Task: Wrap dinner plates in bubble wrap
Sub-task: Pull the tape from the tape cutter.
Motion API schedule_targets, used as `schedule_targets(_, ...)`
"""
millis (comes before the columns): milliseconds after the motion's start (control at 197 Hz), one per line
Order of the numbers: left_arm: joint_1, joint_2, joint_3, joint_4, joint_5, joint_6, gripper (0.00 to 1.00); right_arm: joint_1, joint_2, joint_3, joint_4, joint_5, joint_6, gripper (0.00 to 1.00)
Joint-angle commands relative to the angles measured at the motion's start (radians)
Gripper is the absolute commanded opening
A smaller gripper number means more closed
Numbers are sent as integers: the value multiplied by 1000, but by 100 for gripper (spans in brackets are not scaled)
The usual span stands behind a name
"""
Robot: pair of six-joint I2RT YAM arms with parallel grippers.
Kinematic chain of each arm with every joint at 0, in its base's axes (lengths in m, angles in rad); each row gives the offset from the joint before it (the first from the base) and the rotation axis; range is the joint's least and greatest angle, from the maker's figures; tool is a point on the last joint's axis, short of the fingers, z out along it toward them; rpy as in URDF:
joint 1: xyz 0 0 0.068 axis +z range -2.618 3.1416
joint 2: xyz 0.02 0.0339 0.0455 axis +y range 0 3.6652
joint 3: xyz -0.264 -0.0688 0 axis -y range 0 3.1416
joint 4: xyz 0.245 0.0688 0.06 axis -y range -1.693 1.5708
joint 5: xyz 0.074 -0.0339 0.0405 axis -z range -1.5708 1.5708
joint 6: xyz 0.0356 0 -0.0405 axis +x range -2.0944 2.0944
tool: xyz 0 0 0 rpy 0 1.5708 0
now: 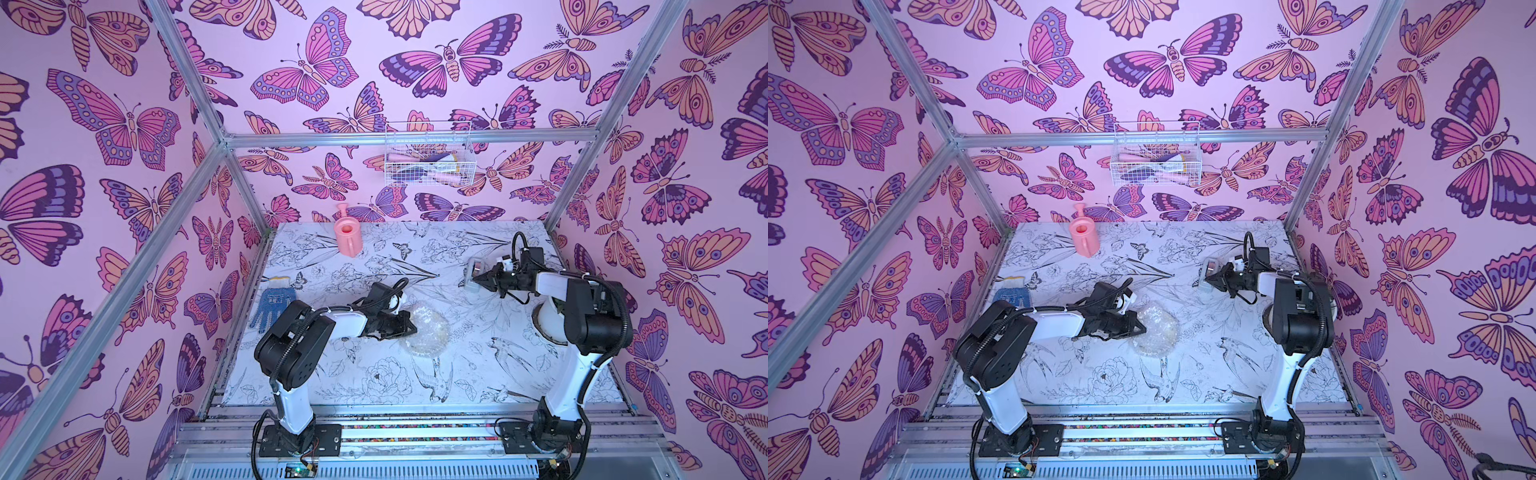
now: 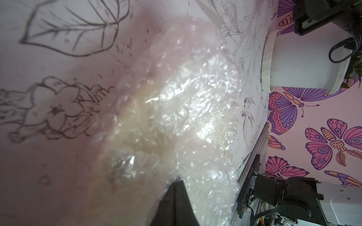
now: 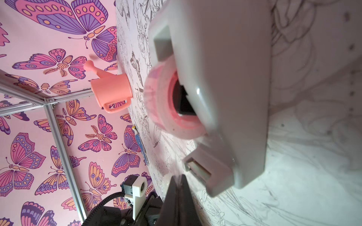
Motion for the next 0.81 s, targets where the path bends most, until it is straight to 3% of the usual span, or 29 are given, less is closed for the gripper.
schedule_targets(0,6,21,-47,-138,-55,11,0,16,-69,-45,38,-84,55,0)
schedule_targets(808,6,14,-63,-139,-51,13,0,72,-273,-457,76,-65,50,0)
